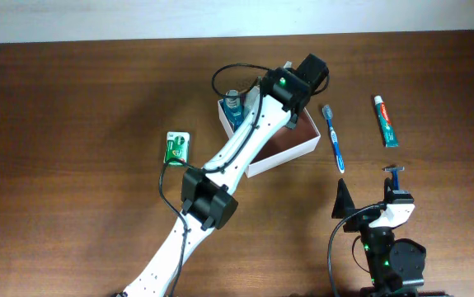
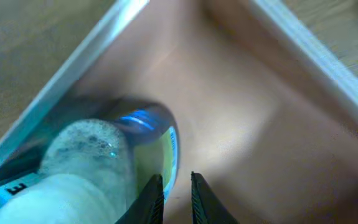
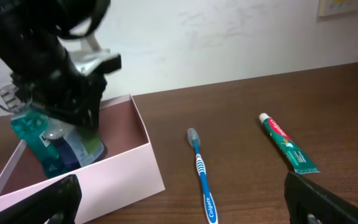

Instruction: Pack container

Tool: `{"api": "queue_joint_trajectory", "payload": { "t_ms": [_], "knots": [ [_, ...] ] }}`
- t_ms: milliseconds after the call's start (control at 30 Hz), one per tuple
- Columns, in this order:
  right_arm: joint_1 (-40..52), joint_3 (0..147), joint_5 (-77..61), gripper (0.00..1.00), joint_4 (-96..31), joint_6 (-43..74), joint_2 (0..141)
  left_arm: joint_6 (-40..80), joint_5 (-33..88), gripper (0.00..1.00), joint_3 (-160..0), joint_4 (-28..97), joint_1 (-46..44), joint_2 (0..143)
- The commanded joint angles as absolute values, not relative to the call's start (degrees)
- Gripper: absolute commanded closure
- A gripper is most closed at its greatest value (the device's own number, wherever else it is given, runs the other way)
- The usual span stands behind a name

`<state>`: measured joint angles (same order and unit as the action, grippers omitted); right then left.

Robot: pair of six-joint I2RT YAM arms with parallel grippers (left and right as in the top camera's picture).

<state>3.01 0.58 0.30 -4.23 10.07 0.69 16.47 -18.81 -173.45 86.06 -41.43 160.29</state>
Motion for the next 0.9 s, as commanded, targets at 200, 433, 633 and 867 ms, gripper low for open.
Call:
{"api": "queue_joint_trajectory", "payload": {
  "t_ms": [200,433,633,867],
  "knots": [
    [3.38,0.32,0.21,0.02,-4.56,9.89,0.25,14.46,-11.29,0.83,-179.83,87.09,-43.44,160.29],
    [3.38,0.32,0.21,0.02,-4.56,9.89,0.25,14.46,-9.19,0.83,-179.67,87.94,-45.43,160.29],
    [3.38,0.32,0.21,0.02,-4.56,9.89,0.25,14.46,-8.56,0.84,-179.65,89.86,-47.07,160.31],
    [3.38,0.32,0.21,0.02,-4.56,9.89,0.25,14.46,-8.54,0.9,-178.32,90.3,-47.53,160.51]
  ]
}}
